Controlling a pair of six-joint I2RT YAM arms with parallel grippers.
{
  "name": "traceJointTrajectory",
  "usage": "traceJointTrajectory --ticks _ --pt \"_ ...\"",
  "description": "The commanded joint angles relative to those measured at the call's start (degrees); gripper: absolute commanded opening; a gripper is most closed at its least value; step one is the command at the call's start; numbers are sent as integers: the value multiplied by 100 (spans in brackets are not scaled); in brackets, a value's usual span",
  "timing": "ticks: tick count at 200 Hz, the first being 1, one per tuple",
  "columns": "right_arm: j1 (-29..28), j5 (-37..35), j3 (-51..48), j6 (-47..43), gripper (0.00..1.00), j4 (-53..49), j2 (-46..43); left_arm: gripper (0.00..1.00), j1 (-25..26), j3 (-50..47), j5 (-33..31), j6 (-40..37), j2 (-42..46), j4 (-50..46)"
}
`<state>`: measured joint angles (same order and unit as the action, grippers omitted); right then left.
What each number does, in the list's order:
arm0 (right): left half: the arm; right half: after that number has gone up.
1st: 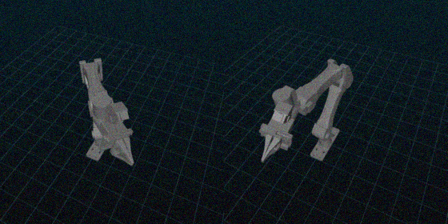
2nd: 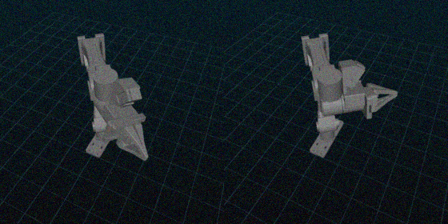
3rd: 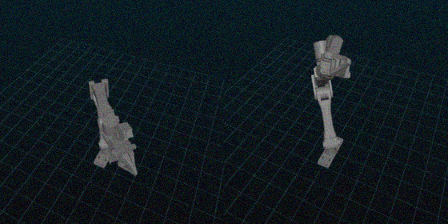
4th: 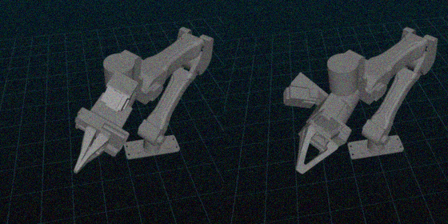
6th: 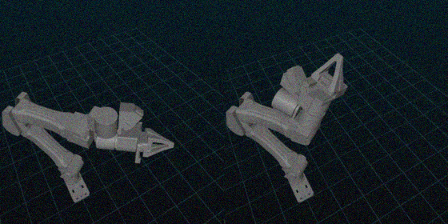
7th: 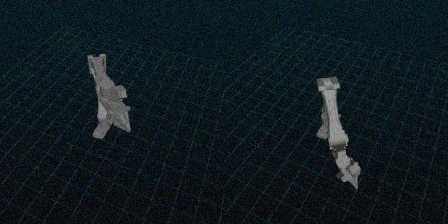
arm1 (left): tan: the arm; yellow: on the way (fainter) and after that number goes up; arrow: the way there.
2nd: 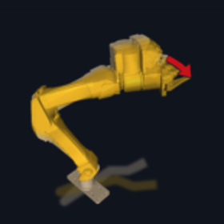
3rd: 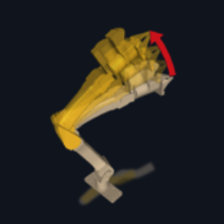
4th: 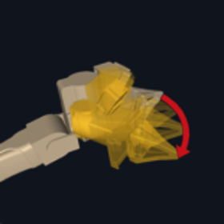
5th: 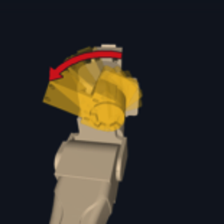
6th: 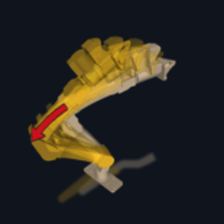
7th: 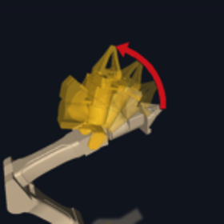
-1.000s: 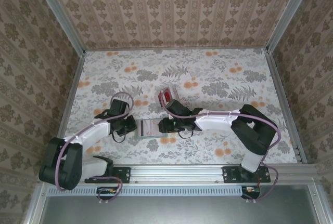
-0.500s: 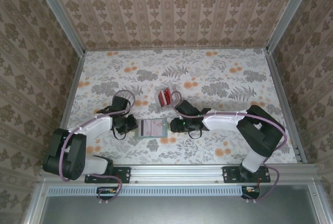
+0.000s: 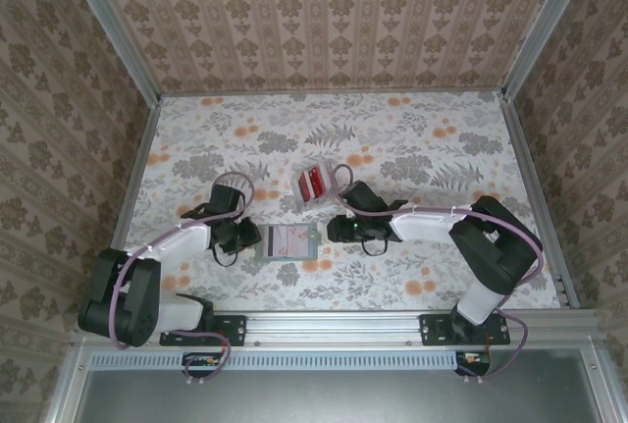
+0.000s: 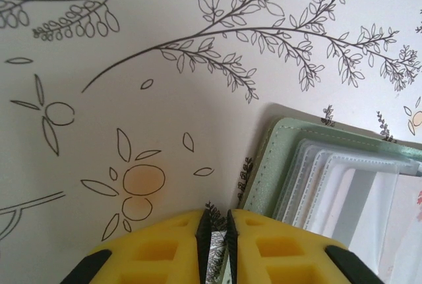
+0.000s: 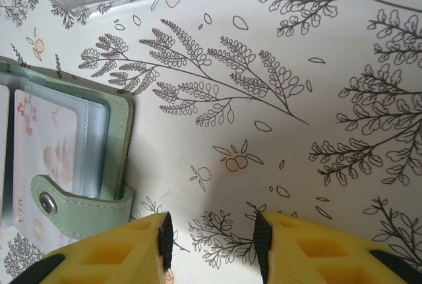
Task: Put the credit cards into the card holder
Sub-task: Move the card holder to the center of the table.
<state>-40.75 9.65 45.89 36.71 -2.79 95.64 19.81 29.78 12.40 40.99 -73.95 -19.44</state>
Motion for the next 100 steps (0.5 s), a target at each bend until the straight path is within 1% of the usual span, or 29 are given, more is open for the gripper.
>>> traceJointTrajectory --ticks 1,44,67,100 --pt "-88 -139 -14 -266 42 -108 -146 19 39 -270 19 156 -58 23" --pt "-478 67 199 -361 45 64 -74 19 143 -285 78 244 -232 185" --pt "-636 155 374 -440 47 105 102 19 231 -280 78 286 -295 236" --pt "-744 34 603 -446 49 88 350 19 376 -262 58 386 -372 294"
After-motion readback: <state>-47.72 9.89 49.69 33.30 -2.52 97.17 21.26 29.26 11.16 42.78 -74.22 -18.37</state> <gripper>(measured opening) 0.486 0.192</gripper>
